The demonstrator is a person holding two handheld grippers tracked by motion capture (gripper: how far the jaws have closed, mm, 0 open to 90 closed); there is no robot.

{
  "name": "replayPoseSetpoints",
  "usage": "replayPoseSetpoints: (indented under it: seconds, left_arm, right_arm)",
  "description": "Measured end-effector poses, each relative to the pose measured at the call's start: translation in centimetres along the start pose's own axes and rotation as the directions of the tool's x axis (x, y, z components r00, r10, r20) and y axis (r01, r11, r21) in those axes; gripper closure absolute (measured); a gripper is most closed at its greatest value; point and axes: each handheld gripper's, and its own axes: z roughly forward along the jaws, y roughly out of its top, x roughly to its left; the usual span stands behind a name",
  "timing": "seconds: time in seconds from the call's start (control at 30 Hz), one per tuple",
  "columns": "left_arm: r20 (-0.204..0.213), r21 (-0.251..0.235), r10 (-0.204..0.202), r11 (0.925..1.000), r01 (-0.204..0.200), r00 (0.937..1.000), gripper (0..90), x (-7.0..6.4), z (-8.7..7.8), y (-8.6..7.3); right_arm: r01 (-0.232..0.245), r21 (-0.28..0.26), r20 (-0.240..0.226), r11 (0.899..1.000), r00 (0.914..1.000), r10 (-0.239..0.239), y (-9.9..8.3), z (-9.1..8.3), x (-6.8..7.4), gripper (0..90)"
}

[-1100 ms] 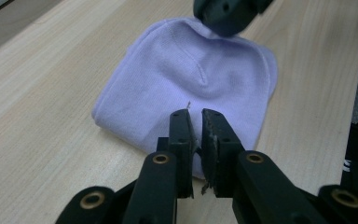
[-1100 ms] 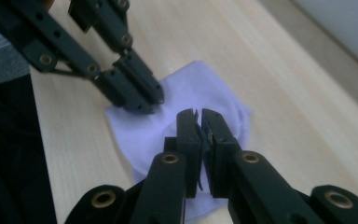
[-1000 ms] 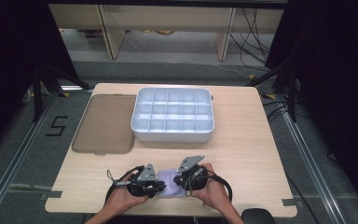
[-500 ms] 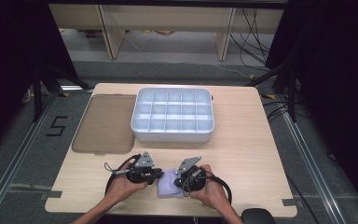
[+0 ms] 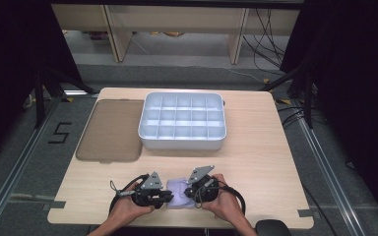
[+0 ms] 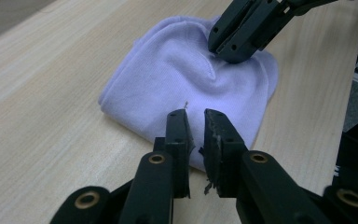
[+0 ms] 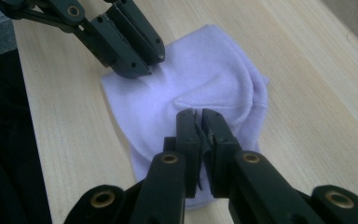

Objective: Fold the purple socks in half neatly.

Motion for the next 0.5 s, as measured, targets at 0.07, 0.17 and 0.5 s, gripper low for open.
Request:
replayPoseSetpoints:
  seconds: [0.07, 0.17, 0.5]
  left_arm:
    - [-0.006, -0.005, 0.007, 1.0000, -0.007, 1.0000, 78.7, 0.1, -0.5, 0.1]
    - [-0.008, -0.029, -0.007, 0.9996, 0.006, 0.9999, 78.1, 0.3, -1.1, 0.2]
    - [0.002, -0.032, -0.171, 0.9848, 0.171, 0.9853, 60.0, 1.4, -3.0, -1.7]
  right_arm:
    - [0.002, -0.001, 0.000, 1.000, 1.0000, -0.002, 0.0, -0.1, 0.1, 86.2]
    - [0.007, -0.025, -0.009, 1.000, 0.9999, -0.007, 0.1, -0.2, 0.1, 86.2]
    - [0.024, 0.034, -0.023, 0.999, 0.9995, -0.023, 0.0, 0.5, 0.6, 86.4]
